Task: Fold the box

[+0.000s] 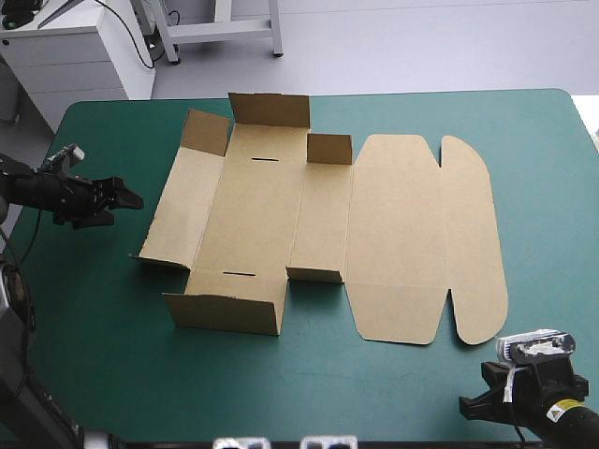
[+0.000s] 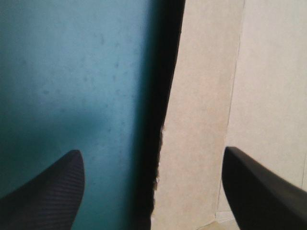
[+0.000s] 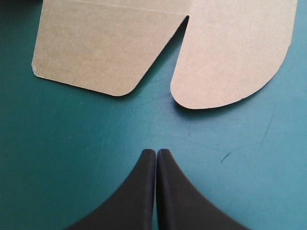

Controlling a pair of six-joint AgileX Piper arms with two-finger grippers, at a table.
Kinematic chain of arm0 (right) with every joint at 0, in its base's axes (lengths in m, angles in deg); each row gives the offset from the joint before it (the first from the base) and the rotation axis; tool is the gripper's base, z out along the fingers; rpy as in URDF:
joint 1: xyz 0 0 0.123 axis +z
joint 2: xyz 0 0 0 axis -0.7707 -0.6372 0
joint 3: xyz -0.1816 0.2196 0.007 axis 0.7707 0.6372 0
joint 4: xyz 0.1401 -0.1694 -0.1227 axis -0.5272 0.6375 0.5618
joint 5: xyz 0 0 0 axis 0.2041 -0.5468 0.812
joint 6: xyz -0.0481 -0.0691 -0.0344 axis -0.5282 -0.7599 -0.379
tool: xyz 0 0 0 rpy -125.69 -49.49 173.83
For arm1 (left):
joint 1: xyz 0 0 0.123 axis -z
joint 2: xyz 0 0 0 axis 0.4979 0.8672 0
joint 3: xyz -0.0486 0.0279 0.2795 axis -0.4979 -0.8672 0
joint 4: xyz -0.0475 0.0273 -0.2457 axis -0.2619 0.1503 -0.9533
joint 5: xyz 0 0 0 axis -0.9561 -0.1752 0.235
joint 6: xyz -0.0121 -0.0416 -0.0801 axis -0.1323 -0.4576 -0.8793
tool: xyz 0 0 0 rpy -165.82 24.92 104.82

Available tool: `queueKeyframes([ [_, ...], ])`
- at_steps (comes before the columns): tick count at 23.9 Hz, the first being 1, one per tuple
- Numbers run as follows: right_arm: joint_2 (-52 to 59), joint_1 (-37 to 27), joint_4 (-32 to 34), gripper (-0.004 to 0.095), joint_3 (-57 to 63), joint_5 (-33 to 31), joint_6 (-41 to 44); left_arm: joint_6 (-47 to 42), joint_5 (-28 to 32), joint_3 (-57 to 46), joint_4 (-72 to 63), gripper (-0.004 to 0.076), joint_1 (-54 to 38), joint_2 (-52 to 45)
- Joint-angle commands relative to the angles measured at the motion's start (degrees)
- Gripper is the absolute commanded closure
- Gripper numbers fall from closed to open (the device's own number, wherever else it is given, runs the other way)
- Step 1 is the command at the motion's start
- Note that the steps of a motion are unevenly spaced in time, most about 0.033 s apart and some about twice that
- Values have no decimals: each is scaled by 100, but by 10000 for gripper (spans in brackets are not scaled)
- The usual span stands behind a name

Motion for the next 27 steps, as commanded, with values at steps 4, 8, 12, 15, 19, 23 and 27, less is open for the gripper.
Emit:
queueKeyframes([
  [4,-43,17,-75,913,-149,294,-20,383,-502,162,-885,158,27,245],
  [8,-43,17,-75,913,-149,294,-11,549,-499,162,-1079,158,135,337],
  [12,-43,17,-75,913,-149,294,-11,549,-499,162,-1090,158,391,449],
  [15,-43,17,-75,913,-149,294,-11,549,-499,162,-1090,158,614,496],
  [19,-43,17,-75,913,-149,294,-11,549,-499,162,-1057,158,981,577],
  [23,-43,17,-75,913,-149,294,-11,549,-499,162,-1067,158,1220,577],
  [27,-43,17,-75,913,-149,294,-11,511,-499,162,-1067,158,1365,577],
])
